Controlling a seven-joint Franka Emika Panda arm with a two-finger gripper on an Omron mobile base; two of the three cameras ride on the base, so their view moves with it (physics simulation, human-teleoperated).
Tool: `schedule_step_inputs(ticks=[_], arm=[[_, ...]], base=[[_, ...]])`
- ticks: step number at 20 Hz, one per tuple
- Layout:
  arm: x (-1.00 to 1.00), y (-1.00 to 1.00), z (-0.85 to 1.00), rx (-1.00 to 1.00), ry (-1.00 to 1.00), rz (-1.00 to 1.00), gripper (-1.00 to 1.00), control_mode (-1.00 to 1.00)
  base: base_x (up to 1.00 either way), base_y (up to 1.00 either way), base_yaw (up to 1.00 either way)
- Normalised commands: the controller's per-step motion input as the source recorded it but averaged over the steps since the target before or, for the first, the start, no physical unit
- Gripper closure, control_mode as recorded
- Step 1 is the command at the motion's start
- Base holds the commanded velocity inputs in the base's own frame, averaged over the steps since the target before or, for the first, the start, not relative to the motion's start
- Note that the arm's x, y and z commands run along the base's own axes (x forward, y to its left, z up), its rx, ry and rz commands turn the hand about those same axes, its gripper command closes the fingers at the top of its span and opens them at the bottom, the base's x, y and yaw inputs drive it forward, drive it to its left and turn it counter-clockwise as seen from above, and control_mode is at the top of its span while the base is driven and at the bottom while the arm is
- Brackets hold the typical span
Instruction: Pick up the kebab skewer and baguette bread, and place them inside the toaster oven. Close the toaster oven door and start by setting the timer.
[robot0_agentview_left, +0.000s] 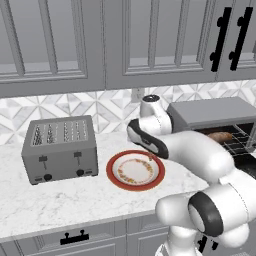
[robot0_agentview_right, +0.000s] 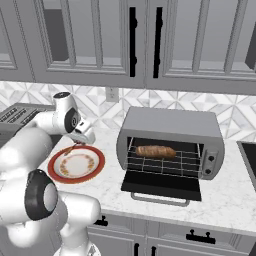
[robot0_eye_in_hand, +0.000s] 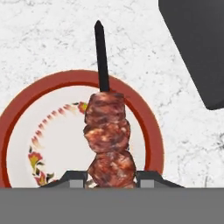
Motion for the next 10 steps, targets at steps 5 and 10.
schedule_step_inputs(ticks=[5, 10], arm=[[-0.50, -0.22, 0.36, 0.08, -0.07, -0.24, 1.00, -1.00], [-0.37, -0.10, 0.45, 0.13, -0.07, -0.25, 1.00, -1.00]], base=[[0.00, 0.00, 0.00], [0.00, 0.00, 0.00]])
